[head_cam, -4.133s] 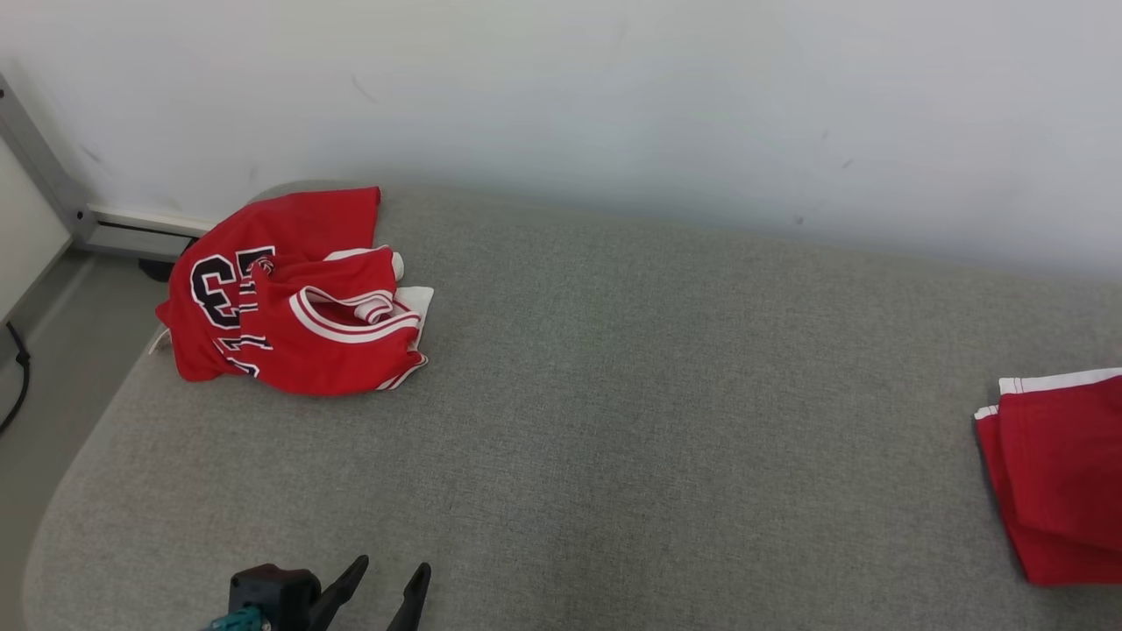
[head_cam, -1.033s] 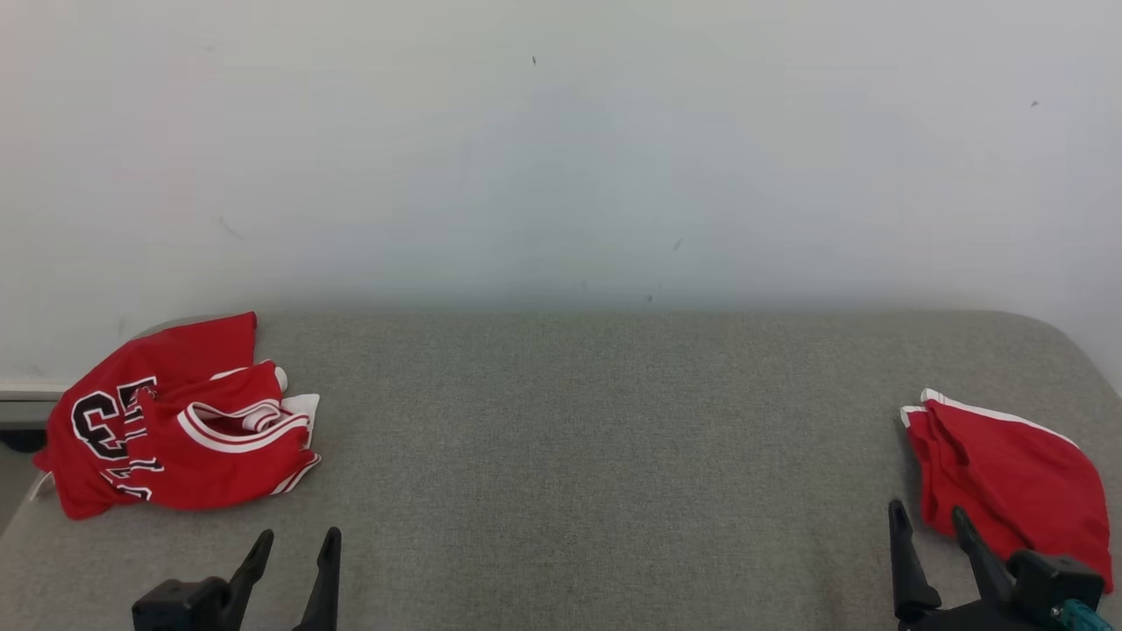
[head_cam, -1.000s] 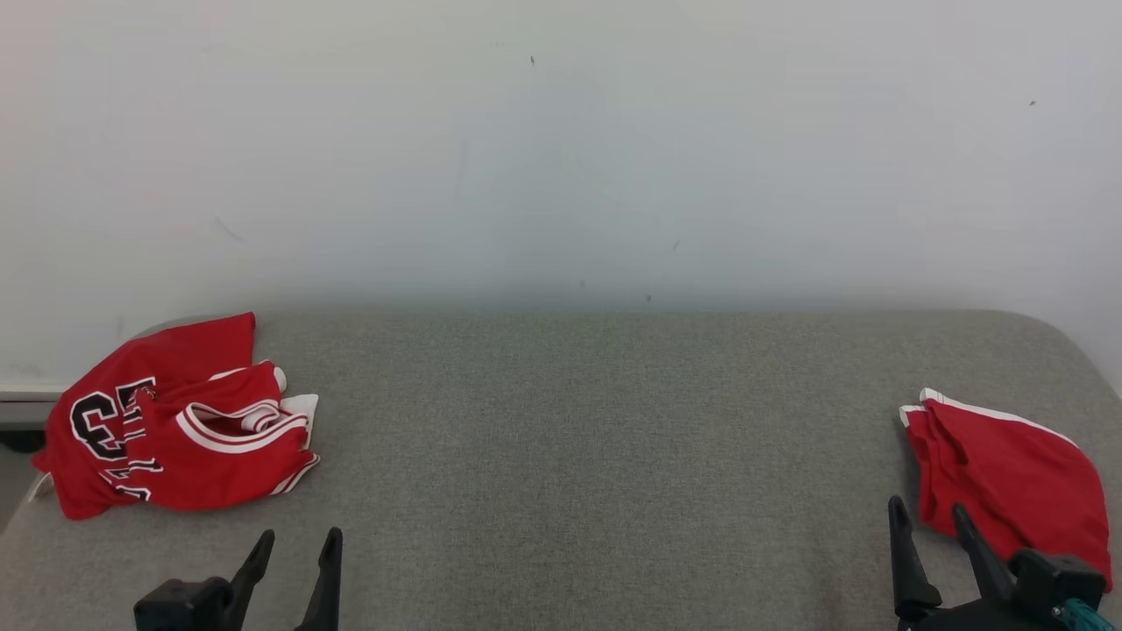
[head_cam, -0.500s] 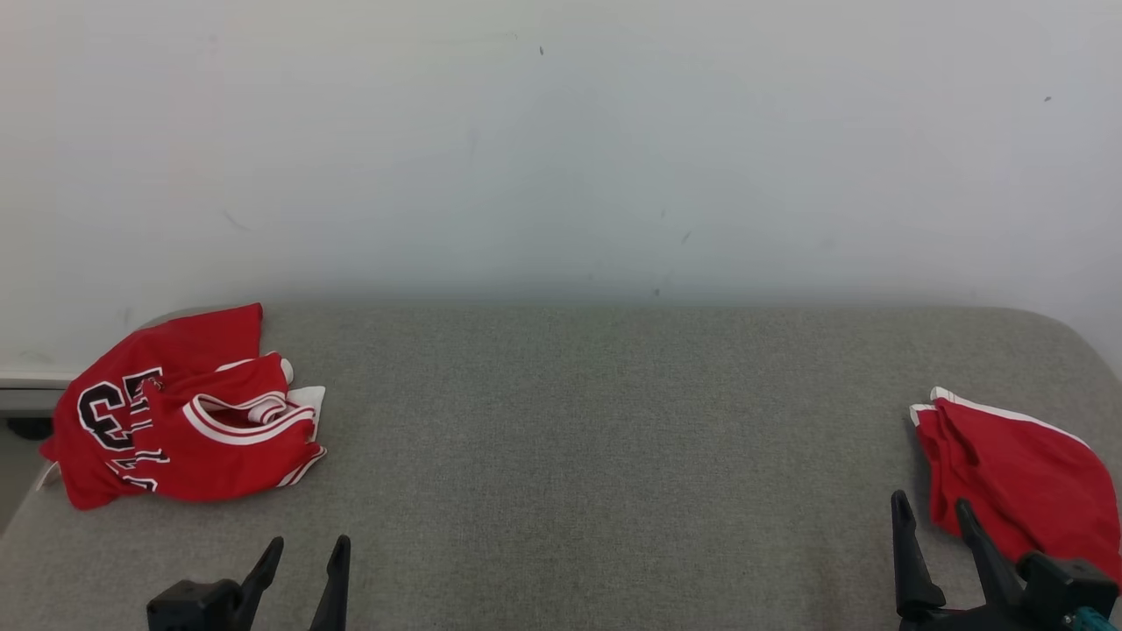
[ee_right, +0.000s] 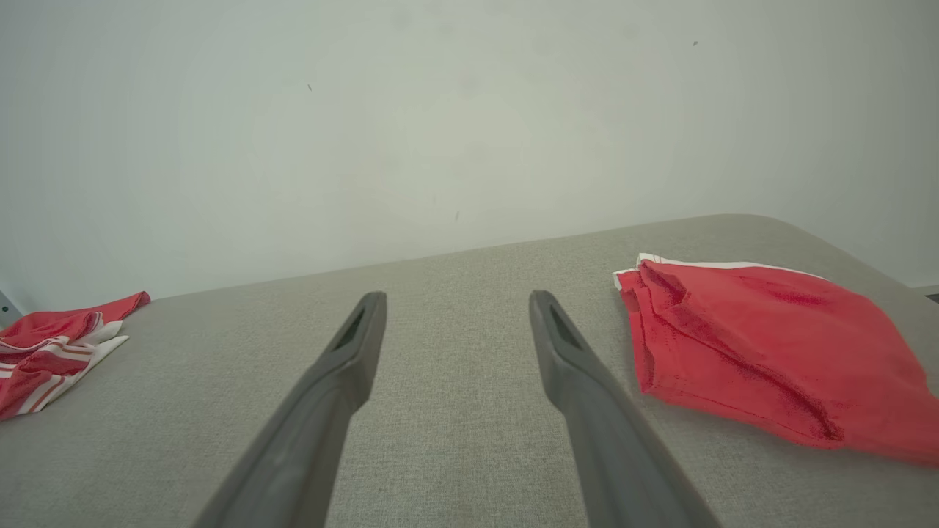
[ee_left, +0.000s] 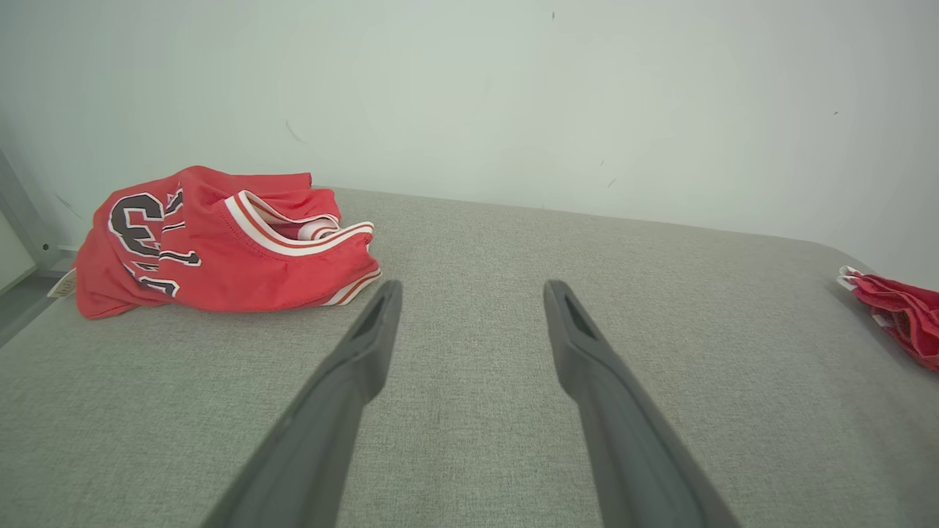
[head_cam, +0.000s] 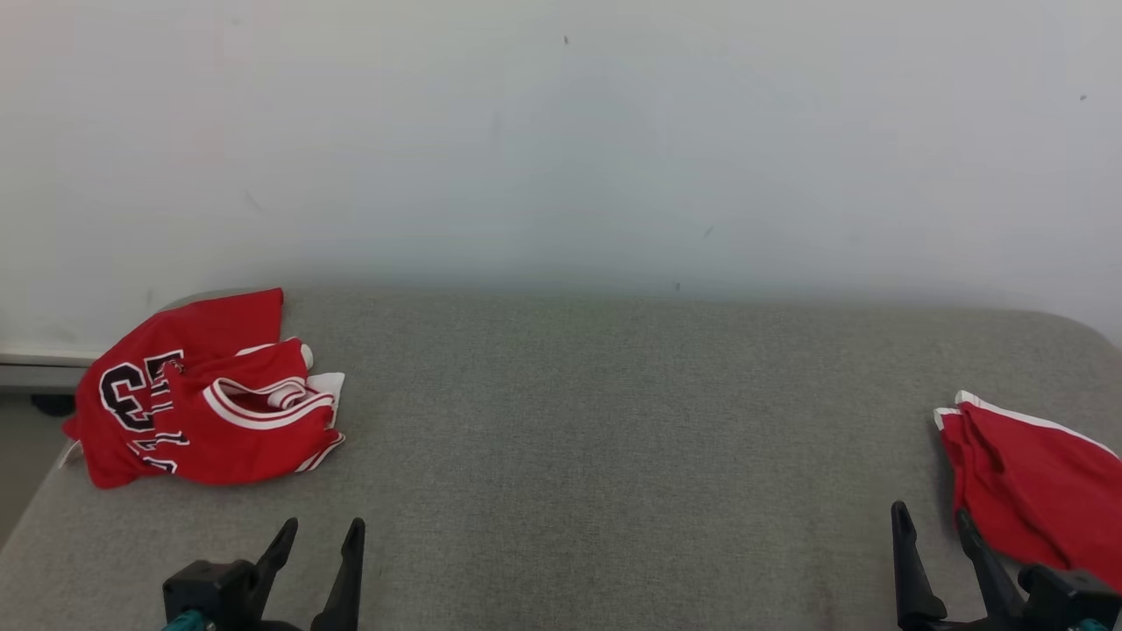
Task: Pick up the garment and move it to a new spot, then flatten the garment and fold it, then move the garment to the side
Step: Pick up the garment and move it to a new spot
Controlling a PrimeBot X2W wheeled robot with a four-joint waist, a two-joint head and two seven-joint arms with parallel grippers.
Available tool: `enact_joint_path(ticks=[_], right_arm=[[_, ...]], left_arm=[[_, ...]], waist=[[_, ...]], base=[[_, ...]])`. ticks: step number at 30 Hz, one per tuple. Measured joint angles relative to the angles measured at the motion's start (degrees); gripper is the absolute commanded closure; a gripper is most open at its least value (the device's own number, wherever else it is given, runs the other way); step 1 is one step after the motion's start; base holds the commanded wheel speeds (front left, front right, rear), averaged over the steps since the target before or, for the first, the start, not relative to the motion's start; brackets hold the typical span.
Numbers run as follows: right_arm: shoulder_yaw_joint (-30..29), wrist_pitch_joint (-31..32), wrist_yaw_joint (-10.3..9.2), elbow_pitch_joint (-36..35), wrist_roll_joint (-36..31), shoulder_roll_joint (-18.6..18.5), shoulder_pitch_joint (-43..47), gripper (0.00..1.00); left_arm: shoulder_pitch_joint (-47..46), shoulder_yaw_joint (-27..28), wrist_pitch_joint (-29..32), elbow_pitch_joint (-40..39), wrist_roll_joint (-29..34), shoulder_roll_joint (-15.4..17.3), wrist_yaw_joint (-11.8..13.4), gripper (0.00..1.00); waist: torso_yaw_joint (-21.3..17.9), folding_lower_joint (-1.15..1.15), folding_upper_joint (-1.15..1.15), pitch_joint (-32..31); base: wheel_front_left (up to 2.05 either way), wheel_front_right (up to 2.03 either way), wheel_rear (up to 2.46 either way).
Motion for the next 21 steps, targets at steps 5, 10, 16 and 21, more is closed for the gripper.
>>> enact_joint_path(ticks=[5,10,16,21], right_arm=[[0.4,0.4,-0.04,-0.4,0.0,0.1,0.0,0.00],[1.7,1.3,-0.02,-0.4,0.0,0.5,-0.6,0.00],[3.6,2.4,0.37,-0.3,0.0,1.2,-1.9,0.00],[5.4,3.4,0.76,-0.8,-0.6,1.6,-3.5,0.00]], left_arm=[[-1.0,-0.6,0.5,0.1,0.3,-0.2,0.0,0.00],[-0.8,0.2,0.5,0.1,0.5,0.6,0.0,0.00],[-0.2,1.5,0.5,-0.6,1.3,1.2,0.0,0.00],[0.6,3.4,0.4,-1.6,1.5,1.9,0.0,0.00]], waist=[[2.4,0.00,0.00,0.3],[5.8,0.00,0.00,0.5],[10.5,0.00,0.00,0.5],[15.2,0.00,0.00,1.1]], base=[[0.00,0.00,0.00],[0.00,0.00,0.00],[0.00,0.00,0.00],[0.00,0.00,0.00]])
